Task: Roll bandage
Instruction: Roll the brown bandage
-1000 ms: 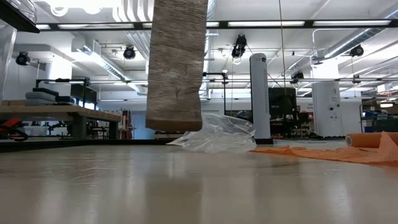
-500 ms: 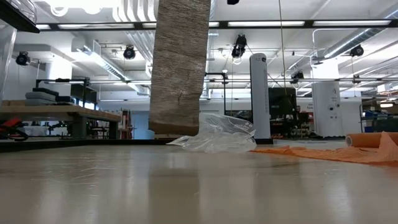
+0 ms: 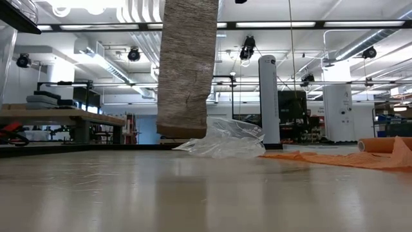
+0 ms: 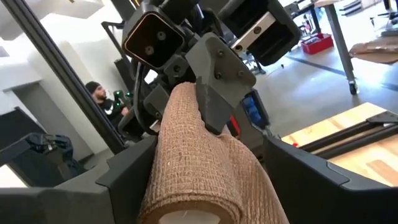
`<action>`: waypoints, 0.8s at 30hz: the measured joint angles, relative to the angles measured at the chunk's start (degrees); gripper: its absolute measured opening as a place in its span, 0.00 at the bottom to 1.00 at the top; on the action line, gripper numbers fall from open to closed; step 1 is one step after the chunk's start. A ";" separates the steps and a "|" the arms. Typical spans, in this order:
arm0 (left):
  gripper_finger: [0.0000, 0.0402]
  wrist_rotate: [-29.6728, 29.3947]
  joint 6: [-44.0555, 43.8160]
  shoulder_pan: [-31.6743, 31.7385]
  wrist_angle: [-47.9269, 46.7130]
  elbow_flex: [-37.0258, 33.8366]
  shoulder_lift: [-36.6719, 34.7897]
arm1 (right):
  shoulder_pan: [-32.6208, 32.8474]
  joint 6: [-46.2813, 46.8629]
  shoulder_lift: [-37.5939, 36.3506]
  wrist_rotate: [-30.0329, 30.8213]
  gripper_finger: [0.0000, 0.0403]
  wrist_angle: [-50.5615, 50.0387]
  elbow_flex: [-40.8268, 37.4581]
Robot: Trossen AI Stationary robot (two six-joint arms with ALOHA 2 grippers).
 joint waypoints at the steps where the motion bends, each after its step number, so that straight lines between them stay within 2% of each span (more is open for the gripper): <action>1: 0.22 0.00 0.01 -0.02 0.03 0.00 0.00 | 0.00 -0.19 0.00 -0.17 0.70 -0.01 0.00; 14: 0.21 0.04 6.59 -0.04 2.43 -0.04 0.39 | 0.00 2.23 0.00 -1.49 0.75 -0.03 0.00; 17: 0.21 -0.40 8.73 -0.04 2.06 -0.05 0.78 | 0.00 4.04 0.07 -1.65 0.73 -0.21 -0.02; 21: 0.21 -4.54 12.10 -0.04 1.26 -0.07 2.43 | 0.00 5.37 0.07 -2.50 0.70 -0.01 -0.02; 24: 0.22 -5.37 13.87 -0.04 1.39 -0.07 3.16 | -0.09 5.45 0.11 -2.47 0.67 -0.33 -0.02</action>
